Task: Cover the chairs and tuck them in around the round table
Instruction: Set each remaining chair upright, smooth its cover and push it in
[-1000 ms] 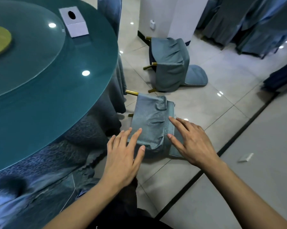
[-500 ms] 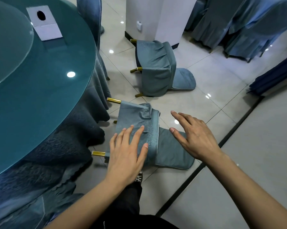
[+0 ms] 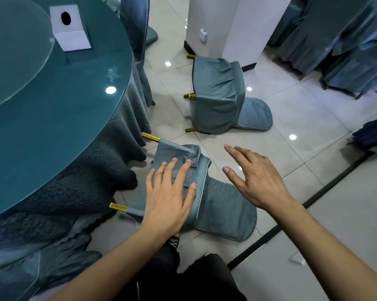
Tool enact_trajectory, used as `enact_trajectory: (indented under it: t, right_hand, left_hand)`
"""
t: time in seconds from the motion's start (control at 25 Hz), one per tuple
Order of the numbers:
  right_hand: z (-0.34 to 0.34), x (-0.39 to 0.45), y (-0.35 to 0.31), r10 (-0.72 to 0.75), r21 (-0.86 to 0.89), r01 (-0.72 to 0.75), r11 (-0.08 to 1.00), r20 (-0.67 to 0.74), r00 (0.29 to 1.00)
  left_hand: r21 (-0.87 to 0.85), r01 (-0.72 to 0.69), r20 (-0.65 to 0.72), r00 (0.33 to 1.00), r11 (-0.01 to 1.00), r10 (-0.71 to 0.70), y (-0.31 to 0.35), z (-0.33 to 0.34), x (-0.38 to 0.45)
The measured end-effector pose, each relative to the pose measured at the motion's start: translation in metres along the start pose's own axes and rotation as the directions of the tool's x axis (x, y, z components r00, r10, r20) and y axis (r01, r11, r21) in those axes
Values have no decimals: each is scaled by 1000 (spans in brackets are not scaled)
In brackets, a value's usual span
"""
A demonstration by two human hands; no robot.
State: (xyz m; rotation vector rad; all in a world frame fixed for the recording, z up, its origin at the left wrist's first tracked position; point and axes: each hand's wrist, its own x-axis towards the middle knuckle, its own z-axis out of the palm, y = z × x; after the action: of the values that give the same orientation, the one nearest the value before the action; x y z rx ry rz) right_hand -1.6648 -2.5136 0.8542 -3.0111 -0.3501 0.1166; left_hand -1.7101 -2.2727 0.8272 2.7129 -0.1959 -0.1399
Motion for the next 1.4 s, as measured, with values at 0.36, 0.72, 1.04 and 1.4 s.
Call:
enact_trajectory:
  t: [0.36,0.72,1.04,1.4]
  right_hand:
    - [3,41,37,-279,28,277,960,72,958]
    - [8,80,19,-468,30,468,883,99,878]
    - [-5,94,2,-456,-59,465,883,123,881]
    - [-2,119,-50,-576,-120,602,789,195,794]
  left_hand:
    - [-17,302,-142,943,953,-301,44,18,-9]
    - [-72,474,-210,853,878,-478,47,35,-22]
    - [-116,414,-181,885,903,-429,38,28,-14]
    - [-237,521,-217,794,820,-567,10,28,-21]
